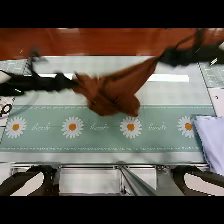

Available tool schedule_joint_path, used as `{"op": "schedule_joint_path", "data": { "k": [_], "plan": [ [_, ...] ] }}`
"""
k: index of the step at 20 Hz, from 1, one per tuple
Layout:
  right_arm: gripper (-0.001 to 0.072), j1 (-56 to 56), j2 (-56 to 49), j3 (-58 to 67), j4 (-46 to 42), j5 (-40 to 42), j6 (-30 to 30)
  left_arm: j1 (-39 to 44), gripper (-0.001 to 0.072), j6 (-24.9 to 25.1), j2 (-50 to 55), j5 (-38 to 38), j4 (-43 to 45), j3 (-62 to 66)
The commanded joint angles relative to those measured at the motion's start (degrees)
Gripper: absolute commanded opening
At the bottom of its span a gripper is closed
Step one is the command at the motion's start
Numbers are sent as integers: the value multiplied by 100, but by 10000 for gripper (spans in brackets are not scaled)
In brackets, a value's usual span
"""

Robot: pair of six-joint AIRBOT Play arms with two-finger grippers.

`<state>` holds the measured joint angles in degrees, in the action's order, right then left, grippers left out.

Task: Fold the shirts.

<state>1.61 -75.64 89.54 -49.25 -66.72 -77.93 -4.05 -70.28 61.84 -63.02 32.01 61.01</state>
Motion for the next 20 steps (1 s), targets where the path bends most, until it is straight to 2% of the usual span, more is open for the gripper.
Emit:
{"op": "schedule_joint_path", "data": {
  "k": [1,3,7,9,11,13,16,20],
  "plan": [
    [40,92,431,1965,-743,-540,-398,-597,21,-240,-678,-72,-11,1613],
    [40,92,857,2435,-800,-625,-396,-811,21,-245,-999,-76,-9,2535],
    [40,96,2133,2509,-1412,-710,-393,-1174,21,-243,-1720,-330,11,3602],
    [40,96,2708,2507,-1775,-933,-426,-1237,21,-243,-2105,-787,177,3670],
    [40,96,3073,2507,-1917,-1384,-507,-1235,21,-326,-2365,-1591,431,3637],
    [40,96,3270,2494,-1884,-2052,-588,-1233,21,-590,-2551,-2284,507,3412],
    [40,96,3488,1858,-1700,-2778,-717,-1233,21,-610,-2793,-2763,507,2623],
    [40,94,3906,-426,-1036,-2603,-682,-1231,22,-584,-2863,-2715,505,723]
  ]
}}
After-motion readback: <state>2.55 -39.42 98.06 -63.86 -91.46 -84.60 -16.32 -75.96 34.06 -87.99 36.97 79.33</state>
